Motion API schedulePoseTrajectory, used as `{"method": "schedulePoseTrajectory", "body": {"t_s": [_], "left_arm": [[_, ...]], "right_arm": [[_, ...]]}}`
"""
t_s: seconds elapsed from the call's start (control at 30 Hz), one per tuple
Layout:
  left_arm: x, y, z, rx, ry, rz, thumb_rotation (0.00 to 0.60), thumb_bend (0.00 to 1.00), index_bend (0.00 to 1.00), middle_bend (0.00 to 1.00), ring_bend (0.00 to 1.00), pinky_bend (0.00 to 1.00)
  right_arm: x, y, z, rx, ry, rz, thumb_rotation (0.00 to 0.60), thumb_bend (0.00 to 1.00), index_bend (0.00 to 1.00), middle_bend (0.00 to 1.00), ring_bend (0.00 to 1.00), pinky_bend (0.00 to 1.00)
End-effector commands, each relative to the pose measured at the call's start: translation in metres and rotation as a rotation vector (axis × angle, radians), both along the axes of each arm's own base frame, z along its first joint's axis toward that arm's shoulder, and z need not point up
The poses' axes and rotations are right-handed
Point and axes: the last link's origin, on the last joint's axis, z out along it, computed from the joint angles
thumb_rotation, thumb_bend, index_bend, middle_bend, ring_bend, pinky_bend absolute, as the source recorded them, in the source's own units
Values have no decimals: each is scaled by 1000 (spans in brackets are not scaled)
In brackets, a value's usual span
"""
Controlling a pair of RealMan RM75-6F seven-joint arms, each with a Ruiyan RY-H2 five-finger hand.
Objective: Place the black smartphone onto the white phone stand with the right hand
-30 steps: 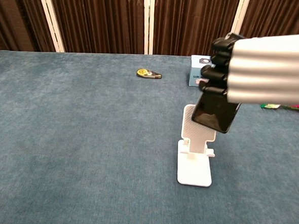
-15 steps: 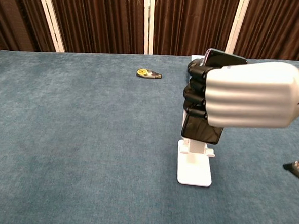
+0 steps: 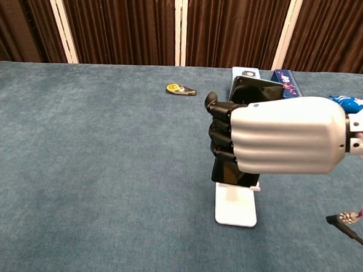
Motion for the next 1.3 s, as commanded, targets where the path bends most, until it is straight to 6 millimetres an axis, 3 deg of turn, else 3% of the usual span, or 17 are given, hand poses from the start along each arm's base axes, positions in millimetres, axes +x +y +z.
{"method": "schedulePoseTrajectory", "body": {"t_s": [0.03, 1.03, 1.3], "left_arm": [[0, 0, 0, 1, 0, 1, 600, 0, 0, 0, 0, 0], [0, 1, -1, -5, 4, 3, 600, 0, 0, 0, 0, 0], [-1, 1, 0, -4, 1, 5, 600, 0, 0, 0, 0, 0]], "right_arm": [[2, 0, -1, 2, 4, 3, 600, 325, 550, 547, 432, 318], [-8, -5, 2, -15, 17, -54, 600, 325, 555, 542, 418, 333], [-8, -2, -3, -8, 21, -58, 600, 323, 533, 485, 389, 343]]}}
